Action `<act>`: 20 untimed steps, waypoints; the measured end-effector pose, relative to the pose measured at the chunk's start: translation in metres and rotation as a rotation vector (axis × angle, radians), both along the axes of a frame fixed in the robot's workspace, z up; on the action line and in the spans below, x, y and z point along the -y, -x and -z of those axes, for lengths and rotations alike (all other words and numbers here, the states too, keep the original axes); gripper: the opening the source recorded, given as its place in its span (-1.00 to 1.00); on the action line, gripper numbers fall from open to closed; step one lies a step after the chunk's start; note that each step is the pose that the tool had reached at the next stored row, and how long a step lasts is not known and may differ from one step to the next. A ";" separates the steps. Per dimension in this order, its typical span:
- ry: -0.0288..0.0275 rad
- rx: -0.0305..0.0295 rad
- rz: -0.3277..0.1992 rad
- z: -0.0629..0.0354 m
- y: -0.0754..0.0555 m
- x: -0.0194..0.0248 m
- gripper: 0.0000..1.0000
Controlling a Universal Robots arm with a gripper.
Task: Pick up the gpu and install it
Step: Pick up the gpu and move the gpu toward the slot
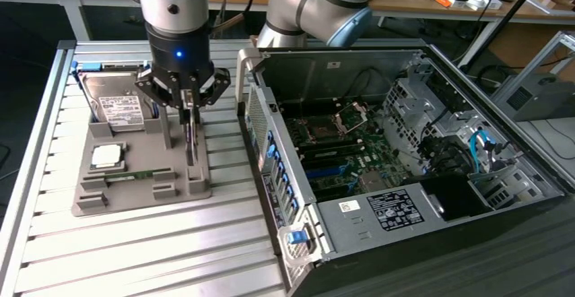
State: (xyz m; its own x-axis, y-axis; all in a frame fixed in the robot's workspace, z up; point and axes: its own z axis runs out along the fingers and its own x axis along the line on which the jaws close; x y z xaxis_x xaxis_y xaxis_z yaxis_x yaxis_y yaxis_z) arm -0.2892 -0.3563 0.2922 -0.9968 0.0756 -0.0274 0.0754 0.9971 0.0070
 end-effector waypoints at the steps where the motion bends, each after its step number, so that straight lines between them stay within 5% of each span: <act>1: 0.0001 -0.0001 0.000 -0.0008 0.000 0.0000 -0.46; 20: 0.0001 -0.0001 0.000 -0.0126 0.000 0.0000 -0.46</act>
State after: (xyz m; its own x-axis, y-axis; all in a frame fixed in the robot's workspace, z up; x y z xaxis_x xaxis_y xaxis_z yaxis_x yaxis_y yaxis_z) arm -0.2892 -0.3564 0.3049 -0.9968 0.0756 -0.0273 0.0754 0.9971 0.0070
